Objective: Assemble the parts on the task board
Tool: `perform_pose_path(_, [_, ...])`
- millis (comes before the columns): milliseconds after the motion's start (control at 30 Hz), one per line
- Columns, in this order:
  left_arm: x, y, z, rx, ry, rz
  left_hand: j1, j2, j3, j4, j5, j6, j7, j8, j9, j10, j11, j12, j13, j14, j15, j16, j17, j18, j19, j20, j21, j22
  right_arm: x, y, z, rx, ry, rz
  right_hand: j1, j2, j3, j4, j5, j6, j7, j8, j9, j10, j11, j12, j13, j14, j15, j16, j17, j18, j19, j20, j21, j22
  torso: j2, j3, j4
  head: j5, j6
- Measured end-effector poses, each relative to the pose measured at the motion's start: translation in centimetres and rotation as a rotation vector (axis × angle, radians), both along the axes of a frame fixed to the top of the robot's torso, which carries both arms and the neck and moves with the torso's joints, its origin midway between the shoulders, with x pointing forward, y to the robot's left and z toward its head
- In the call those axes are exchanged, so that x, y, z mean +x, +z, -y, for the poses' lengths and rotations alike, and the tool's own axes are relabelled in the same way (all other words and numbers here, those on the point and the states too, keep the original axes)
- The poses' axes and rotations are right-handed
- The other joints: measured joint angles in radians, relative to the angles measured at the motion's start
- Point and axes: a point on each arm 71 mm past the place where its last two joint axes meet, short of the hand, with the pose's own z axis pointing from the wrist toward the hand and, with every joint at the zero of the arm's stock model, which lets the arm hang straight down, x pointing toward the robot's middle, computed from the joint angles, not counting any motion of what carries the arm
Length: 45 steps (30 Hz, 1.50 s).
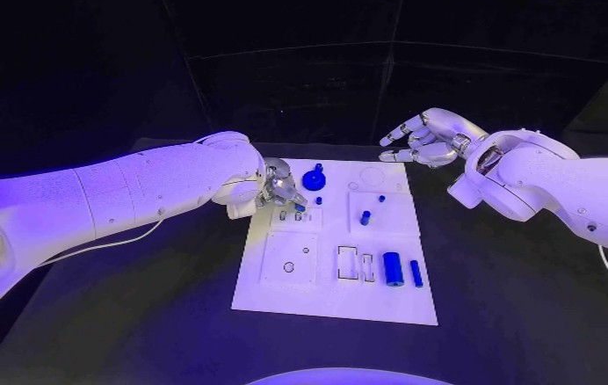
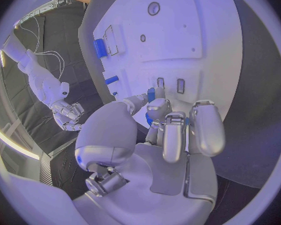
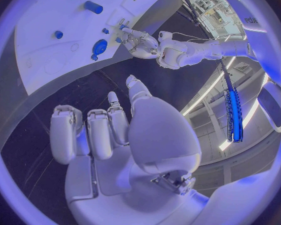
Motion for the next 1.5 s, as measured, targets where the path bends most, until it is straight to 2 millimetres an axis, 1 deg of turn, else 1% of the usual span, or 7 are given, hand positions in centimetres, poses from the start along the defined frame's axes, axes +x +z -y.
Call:
perform_pose_path(333, [-1.3,-1.4,-0.1,-0.010,0.015,0.000,-0.008,-0.008,0.008,-0.003,0.006,0.000,0.000,0.000,0.000,0.000,0.000,-0.005,-0.008,0.000,0.000,0.000,0.000,0.000,0.000,0.000,0.000,0.001,0.1,0.0,0.2,-0.002,-0.005,0.000,0.000,0.000,0.000,0.000,0.000,0.000,0.000,0.000,0.000,0.000,0.000,0.000,0.000,0.000,0.000,0.000,0.000,0.000,0.000,0.000,0.000,0.000,-0.001,-0.0006,0.0001,0.006,-0.005])
perform_pose_path(833, [-1.6,-1.5,-0.1,-0.005,0.017,0.034,-0.013,-0.013,0.020,-0.010,0.018,0.000,0.000,0.000,0.000,0.000,0.000,-0.013,-0.020,0.000,0.000,0.000,0.000,0.000,0.000,0.000,0.000,0.002,0.1,0.0,0.2,-0.003,-0.007,0.000,0.000,0.000,0.000,0.000,0.004,0.000,0.000,0.000,0.000,0.000,0.000,0.000,0.000,0.000,0.000,0.000,0.000,0.000,0.000,0.000,0.000,0.000,0.000,-0.0004,-0.0021,0.010,-0.007])
perform_pose_path(1067, [-1.5,-1.5,-0.5,0.002,0.024,0.050,-0.013,-0.013,0.023,-0.007,0.035,0.004,-0.003,0.004,-0.001,0.000,0.000,-0.015,-0.026,0.001,-0.001,0.000,0.000,0.000,-0.001,0.000,0.000,0.003,0.1,0.0,0.2,-0.003,-0.006,0.000,0.000,0.000,0.000,0.000,0.004,0.000,0.000,0.000,0.000,0.000,0.000,0.000,0.000,0.000,0.000,0.000,0.000,0.000,0.000,0.000,0.000,0.000,0.001,-0.0006,-0.0022,0.012,-0.007])
perform_pose_path(1233, [-1.5,-1.4,-0.9,0.008,0.027,0.058,-0.013,-0.013,0.026,-0.005,0.065,0.004,-0.003,0.009,0.000,0.000,0.000,-0.017,-0.029,0.004,-0.004,0.000,0.000,0.000,0.003,-0.004,0.000,0.006,0.2,-0.1,0.2,-0.004,-0.006,0.000,0.000,0.000,0.000,0.000,0.004,0.000,0.000,0.000,0.000,0.000,0.000,0.000,0.000,0.000,0.000,0.000,0.000,0.000,0.000,0.000,0.000,0.000,0.001,-0.0012,-0.0025,0.014,-0.010])
perform_pose_path(1333, [-1.6,-1.5,-0.9,0.012,0.023,0.060,-0.019,-0.019,0.026,-0.005,0.089,0.009,-0.005,0.009,0.001,0.004,-0.003,-0.017,-0.033,0.004,-0.004,0.000,0.000,0.000,0.003,-0.004,0.000,0.008,0.2,-0.1,0.2,-0.004,-0.006,0.000,0.000,0.000,0.000,0.000,0.004,0.000,0.000,0.000,0.000,0.000,0.000,0.000,0.000,0.000,0.000,0.000,0.000,0.000,0.000,0.000,0.000,0.000,0.001,-0.0012,-0.0022,0.013,-0.013])
perform_pose_path(1400, [-1.6,-1.5,-1.0,0.015,0.021,0.060,-0.026,-0.026,0.026,-0.005,0.120,0.010,-0.005,0.015,0.002,0.004,-0.003,-0.017,-0.035,0.004,-0.004,0.000,0.000,0.000,0.003,-0.004,0.000,0.009,0.2,-0.1,0.1,-0.004,-0.006,0.000,0.000,0.000,0.000,0.000,0.004,0.000,0.000,0.000,0.000,0.000,0.000,0.000,0.000,0.000,0.000,0.000,0.000,0.000,0.000,0.000,0.000,0.000,0.001,-0.0012,-0.0017,0.012,-0.015])
perform_pose_path(1500, [-1.7,-1.5,-1.0,0.020,0.015,0.060,-0.024,-0.032,0.026,-0.005,0.141,0.014,-0.008,0.015,0.002,0.004,-0.003,-0.017,-0.036,0.004,-0.004,0.000,0.000,0.000,0.003,-0.004,0.000,0.010,0.2,-0.1,0.1,-0.004,-0.005,0.000,0.000,0.000,0.000,0.000,0.004,0.000,0.000,0.000,0.000,0.000,0.000,0.000,0.000,0.000,0.000,0.000,0.000,0.000,0.000,0.000,0.000,0.000,0.001,-0.0012,-0.0017,0.012,-0.016])
